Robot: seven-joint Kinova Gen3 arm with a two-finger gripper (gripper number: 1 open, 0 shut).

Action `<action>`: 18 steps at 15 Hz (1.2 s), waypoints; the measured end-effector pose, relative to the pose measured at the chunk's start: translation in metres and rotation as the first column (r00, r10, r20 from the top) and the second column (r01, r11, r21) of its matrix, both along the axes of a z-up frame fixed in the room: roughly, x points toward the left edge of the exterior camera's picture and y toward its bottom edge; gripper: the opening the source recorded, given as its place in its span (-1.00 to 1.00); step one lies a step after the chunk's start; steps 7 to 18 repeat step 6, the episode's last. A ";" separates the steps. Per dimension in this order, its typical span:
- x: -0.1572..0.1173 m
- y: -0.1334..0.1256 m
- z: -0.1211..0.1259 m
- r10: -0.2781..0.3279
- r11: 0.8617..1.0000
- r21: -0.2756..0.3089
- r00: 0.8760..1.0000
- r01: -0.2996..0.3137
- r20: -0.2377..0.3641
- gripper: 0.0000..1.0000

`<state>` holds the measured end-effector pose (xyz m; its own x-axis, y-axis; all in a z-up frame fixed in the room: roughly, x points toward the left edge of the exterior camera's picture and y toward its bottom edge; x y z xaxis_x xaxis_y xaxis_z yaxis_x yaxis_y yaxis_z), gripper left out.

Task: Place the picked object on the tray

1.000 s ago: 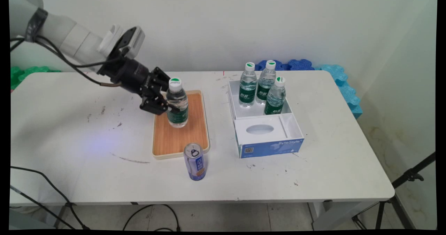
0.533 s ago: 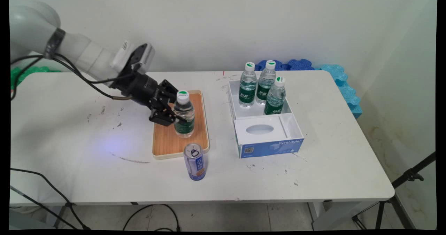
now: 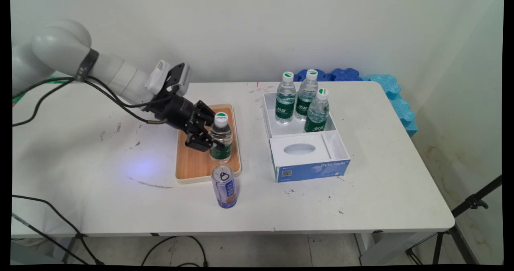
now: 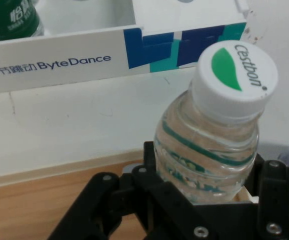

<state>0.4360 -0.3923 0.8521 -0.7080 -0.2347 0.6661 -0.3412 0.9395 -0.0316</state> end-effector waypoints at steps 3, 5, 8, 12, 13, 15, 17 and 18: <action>-0.004 -0.003 -0.007 0.004 1.000 0.002 1.000 -0.004 -0.001 -1.00; -0.006 -0.004 -0.009 0.004 1.000 -0.001 1.000 -0.004 -0.004 1.00; -0.007 -0.004 -0.009 0.006 1.000 -0.004 1.000 -0.006 -0.006 1.00; -0.007 -0.004 -0.009 0.006 1.000 -0.004 1.000 -0.006 -0.006 1.00; -0.007 -0.004 -0.009 0.006 1.000 -0.004 1.000 -0.006 -0.006 1.00; -0.007 -0.004 -0.009 0.006 1.000 -0.004 1.000 -0.006 -0.006 1.00; -0.007 -0.004 -0.009 0.006 1.000 -0.004 1.000 -0.006 -0.006 1.00; -0.007 -0.004 -0.009 0.006 1.000 -0.004 1.000 -0.006 -0.006 1.00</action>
